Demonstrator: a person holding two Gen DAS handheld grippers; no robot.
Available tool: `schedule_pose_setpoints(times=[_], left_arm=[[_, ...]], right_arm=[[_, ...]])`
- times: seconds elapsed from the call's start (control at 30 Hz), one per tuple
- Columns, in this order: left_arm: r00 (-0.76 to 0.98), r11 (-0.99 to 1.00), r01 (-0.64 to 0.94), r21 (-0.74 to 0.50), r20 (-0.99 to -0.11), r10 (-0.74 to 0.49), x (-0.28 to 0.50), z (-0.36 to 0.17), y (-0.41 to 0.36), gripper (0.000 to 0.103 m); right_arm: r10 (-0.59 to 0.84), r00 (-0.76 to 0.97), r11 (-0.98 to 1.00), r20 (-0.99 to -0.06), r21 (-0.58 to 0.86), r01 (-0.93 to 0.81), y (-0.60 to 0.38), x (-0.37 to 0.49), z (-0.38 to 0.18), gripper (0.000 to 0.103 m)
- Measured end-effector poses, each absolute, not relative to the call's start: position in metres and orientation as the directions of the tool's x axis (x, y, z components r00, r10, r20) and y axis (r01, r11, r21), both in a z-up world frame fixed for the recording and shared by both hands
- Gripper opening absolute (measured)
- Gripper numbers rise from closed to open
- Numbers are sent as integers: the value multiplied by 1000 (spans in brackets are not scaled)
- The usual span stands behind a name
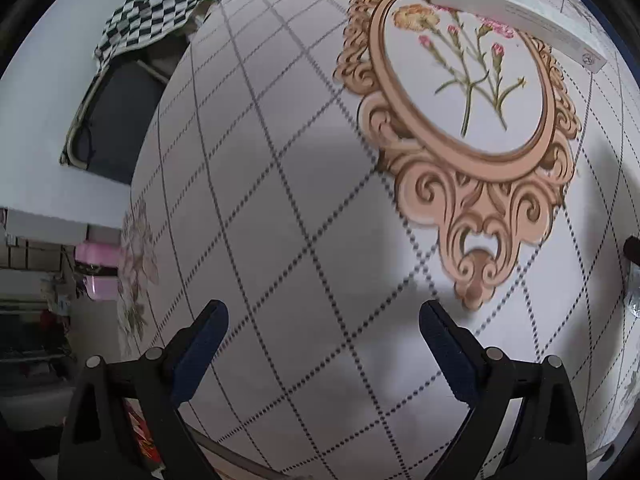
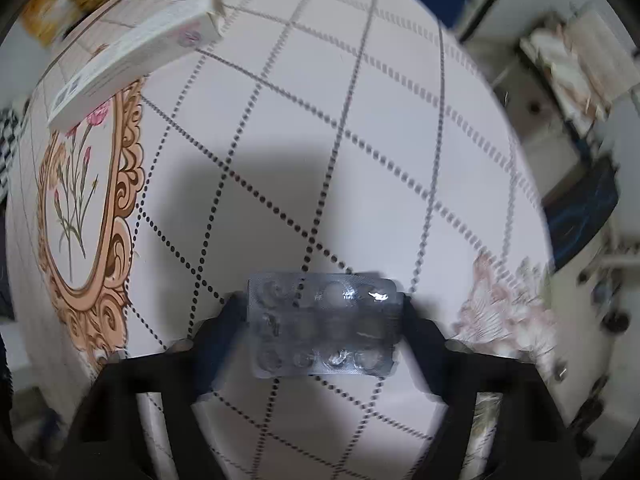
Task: Collect trash
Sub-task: 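Grasp the long white box with the left tool while the right tool grasps the silver blister pack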
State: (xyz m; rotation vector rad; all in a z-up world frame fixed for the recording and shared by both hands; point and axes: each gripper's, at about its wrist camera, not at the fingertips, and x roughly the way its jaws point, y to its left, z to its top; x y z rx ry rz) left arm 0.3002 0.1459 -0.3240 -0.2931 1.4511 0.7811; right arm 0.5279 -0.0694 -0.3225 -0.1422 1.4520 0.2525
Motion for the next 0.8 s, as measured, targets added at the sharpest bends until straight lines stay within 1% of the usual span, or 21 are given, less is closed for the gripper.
schedule_pose_setpoints(times=[0.03, 0.1, 0.17, 0.23, 0.37, 0.4, 0.43, 0.47, 0.57, 0.73, 0.8], left_arm=[[-66, 732, -620, 280, -949, 307, 305, -323, 146, 98], [-44, 762, -576, 295, -942, 332, 319, -315, 144, 98], [-12, 802, -499, 330, -927, 374, 341, -308, 138, 98], [40, 843, -391, 369, -908, 416, 369, -301, 131, 98], [179, 857, -62, 511, -839, 513, 437, -291, 110, 98], [219, 840, 32, 542, -824, 523, 456, -290, 104, 98], [241, 829, 85, 553, -818, 522, 467, -289, 102, 97], [275, 807, 175, 564, -815, 510, 488, -289, 96, 97], [311, 740, 357, 571, -819, 482, 526, -295, 85, 97], [258, 639, 556, 532, -841, 476, 558, -324, 82, 97], [231, 620, 599, 506, -851, 472, 563, -334, 88, 89]], right_arm=[[88, 105, 960, -991, 56, -274, -69, 526, -320, 68], [109, 117, 951, -987, 69, -302, -70, 524, -312, 57], [144, 106, 948, -984, 106, -300, -76, 528, -305, 50], [182, 87, 950, -979, 152, -271, -87, 540, -298, 50], [251, 64, 954, -966, 236, -187, -109, 582, -291, 50], [263, 63, 954, -963, 249, -166, -113, 593, -290, 50], [272, 61, 954, -960, 261, -146, -117, 606, -288, 50], [278, 60, 955, -959, 269, -128, -118, 621, -287, 50], [280, 59, 958, -958, 275, -86, -121, 652, -286, 51], [250, 43, 966, -967, 246, -84, -114, 688, -294, 51], [237, 35, 968, -971, 233, -93, -110, 696, -298, 51]])
